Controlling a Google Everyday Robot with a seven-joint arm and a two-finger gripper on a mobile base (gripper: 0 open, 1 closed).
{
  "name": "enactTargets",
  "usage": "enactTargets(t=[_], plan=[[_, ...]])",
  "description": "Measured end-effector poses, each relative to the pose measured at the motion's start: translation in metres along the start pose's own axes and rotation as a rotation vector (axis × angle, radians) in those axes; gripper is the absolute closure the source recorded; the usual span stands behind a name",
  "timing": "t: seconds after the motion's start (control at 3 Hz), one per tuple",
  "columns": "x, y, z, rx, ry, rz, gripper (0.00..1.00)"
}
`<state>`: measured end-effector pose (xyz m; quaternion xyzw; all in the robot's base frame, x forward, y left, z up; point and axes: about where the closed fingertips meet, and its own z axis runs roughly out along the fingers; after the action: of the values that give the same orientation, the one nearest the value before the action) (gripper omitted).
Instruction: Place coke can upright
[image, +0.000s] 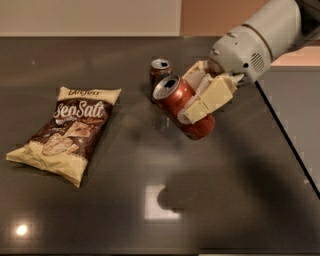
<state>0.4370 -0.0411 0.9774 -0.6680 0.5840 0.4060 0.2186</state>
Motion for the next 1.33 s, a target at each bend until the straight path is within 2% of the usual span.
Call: enactTargets(t=[0.33, 0.67, 1.33], plan=[[0.015, 0.007, 0.0, -0.017, -0.139, -0.02, 1.0], [0.021, 0.01, -0.001, -0.019, -0.216, -0.058, 1.0], [0.035, 0.001, -0.003, 0.002, -0.333, -0.067, 1.0]])
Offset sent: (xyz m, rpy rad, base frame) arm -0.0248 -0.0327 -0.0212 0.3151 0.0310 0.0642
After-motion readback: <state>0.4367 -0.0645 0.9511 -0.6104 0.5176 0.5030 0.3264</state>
